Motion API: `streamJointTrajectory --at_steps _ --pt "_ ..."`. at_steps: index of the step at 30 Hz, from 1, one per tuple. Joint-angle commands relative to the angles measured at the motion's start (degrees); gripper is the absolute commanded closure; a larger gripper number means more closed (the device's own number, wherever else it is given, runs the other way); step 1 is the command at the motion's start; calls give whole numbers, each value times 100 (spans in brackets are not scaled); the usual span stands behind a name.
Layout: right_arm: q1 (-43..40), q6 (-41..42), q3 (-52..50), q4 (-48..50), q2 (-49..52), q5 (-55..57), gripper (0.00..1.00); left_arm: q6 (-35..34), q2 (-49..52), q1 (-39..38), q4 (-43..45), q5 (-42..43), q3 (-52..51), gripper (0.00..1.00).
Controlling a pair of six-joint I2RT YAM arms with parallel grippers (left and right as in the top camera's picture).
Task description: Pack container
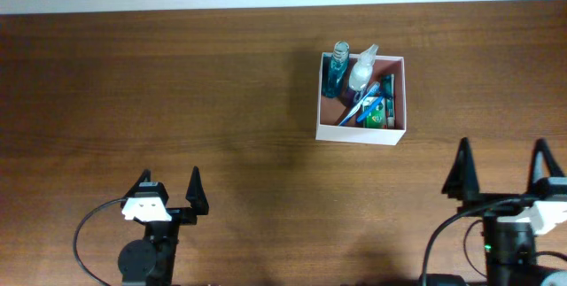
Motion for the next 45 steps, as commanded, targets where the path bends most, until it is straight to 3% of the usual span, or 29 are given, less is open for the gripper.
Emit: streamJointTrajectory --at_steps 1,12,32,45 --pt "240 -87 -741 361 -522 -81 1 11 -37 24 -39 -37 -15 0" --pt "254 -85 -1786 361 -1158 -81 1 11 -37 24 -39 -37 -15 1" --pt "256 -90 -2057 396 -1335 -42 1 11 -37 24 -39 -37 -15 1" --pt "256 -385 -3047 1816 -1338 -44 1 11 -37 24 -39 -37 -15 1"
